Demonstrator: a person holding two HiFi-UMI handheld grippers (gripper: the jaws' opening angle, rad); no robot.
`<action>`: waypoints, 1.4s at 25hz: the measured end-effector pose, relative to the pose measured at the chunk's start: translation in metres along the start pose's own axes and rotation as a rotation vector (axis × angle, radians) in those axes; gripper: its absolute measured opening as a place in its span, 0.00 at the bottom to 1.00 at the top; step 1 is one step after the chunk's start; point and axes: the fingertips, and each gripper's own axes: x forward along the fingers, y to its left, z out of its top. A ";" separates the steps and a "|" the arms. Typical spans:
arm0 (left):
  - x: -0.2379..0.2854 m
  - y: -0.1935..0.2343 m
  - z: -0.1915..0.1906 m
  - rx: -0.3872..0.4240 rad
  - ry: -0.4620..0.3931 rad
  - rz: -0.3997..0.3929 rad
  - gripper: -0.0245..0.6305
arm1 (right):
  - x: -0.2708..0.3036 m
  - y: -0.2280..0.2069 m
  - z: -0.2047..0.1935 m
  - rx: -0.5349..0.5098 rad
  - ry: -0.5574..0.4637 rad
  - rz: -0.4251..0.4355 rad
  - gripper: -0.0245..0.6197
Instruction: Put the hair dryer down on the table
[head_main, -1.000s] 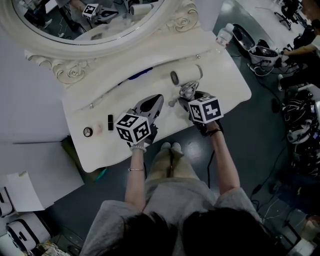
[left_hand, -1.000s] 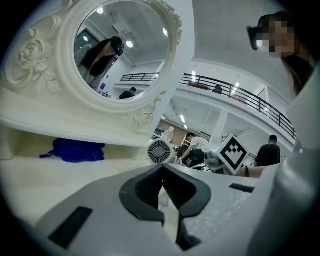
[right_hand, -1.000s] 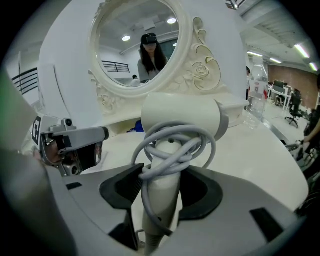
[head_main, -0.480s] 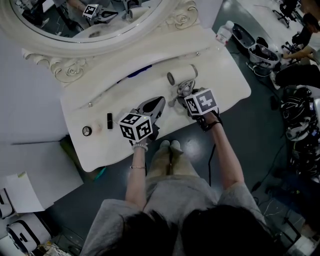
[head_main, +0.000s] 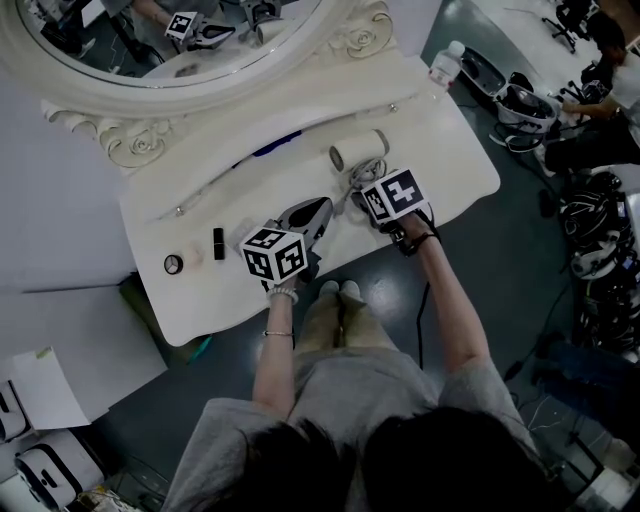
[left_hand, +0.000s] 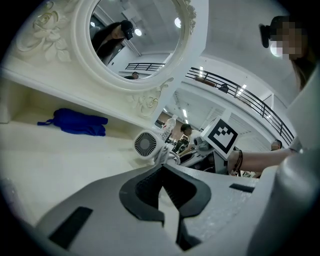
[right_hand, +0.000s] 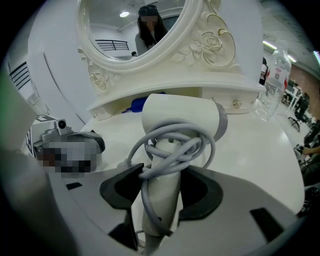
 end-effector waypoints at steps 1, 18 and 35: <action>0.000 0.000 -0.001 -0.002 0.002 -0.001 0.04 | 0.001 0.000 -0.001 -0.002 0.009 -0.001 0.37; 0.003 0.005 0.001 -0.012 0.005 0.006 0.04 | 0.013 -0.007 -0.005 -0.078 0.088 -0.072 0.37; 0.007 0.006 0.006 -0.013 0.008 0.004 0.04 | 0.018 -0.010 -0.007 -0.143 0.101 -0.128 0.43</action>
